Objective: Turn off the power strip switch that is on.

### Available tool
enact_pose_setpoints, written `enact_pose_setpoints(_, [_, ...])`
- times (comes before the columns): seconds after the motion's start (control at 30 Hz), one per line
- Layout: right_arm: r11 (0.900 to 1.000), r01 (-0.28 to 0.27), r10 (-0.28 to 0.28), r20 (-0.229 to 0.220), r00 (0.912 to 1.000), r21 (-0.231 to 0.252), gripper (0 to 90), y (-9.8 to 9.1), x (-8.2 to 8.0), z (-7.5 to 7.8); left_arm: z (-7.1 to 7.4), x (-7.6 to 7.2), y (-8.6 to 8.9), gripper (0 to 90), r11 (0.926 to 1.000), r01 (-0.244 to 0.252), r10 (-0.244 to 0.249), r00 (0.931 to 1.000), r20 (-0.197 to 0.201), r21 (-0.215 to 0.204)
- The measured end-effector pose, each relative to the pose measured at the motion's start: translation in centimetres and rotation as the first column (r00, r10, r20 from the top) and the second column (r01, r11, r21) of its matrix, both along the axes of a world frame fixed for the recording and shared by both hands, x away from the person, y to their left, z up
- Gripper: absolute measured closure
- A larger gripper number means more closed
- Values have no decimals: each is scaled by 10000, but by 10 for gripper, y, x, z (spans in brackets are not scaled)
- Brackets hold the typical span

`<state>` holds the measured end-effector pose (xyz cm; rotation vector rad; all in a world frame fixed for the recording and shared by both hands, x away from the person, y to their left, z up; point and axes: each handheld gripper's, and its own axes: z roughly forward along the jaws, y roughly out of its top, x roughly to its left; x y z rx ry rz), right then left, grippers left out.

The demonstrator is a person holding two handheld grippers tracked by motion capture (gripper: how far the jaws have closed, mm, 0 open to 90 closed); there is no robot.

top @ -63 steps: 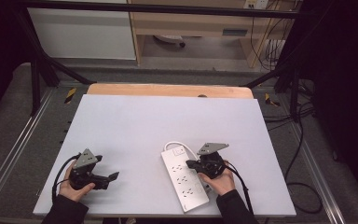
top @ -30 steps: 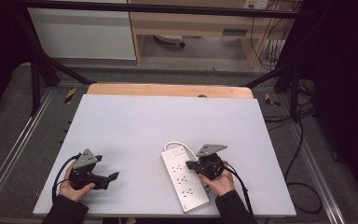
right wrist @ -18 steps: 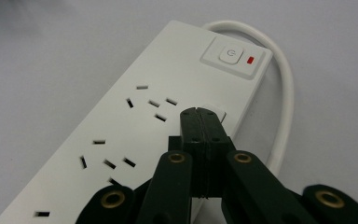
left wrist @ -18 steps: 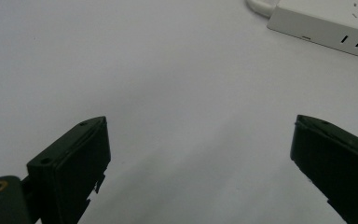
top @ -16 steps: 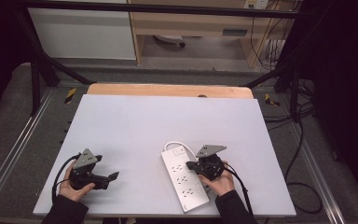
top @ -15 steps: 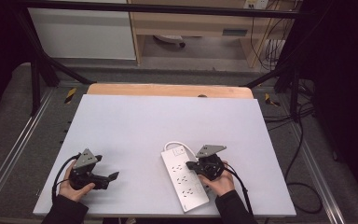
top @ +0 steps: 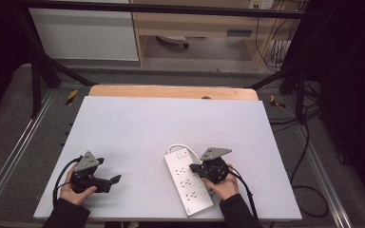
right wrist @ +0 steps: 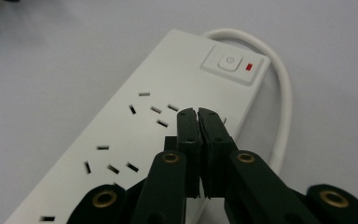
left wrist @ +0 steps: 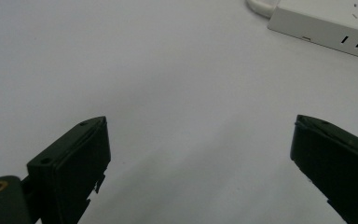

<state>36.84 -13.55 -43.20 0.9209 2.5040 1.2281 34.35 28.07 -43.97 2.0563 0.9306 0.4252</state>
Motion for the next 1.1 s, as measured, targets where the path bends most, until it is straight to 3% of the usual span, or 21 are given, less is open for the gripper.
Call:
enact_pose_setpoints(0.13, [9990,255,-259,99,9996,379,848,-7,-1,8,0,0,0,46,10000,9,-9,10000,-9,23])
enact_pose_setpoints(0.33, [9966,788,-796,346,9962,225,751,-18,-1,15,-1,0,-1,46,10000,8,-8,10000,-28,39])
enact_pose_setpoints(0.5, [9948,1004,-1009,355,9943,152,620,-25,-1,18,-1,0,0,46,10000,-15,15,10000,-23,29])
enact_pose_setpoints(0.73, [9896,1372,-1380,175,9903,421,380,-39,-2,21,0,0,-1,46,10000,-5,5,10000,-18,49])
enact_pose_setpoints(0.9, [9811,1866,-1871,45,9823,518,193,-55,-2,23,-1,0,-1,46,10000,0,0,10000,-19,56])
enact_pose_setpoints(1.1, [9688,2433,-2441,114,9697,475,67,-75,-4,20,-1,0,-1,45,10000,-13,13,10000,-34,64])
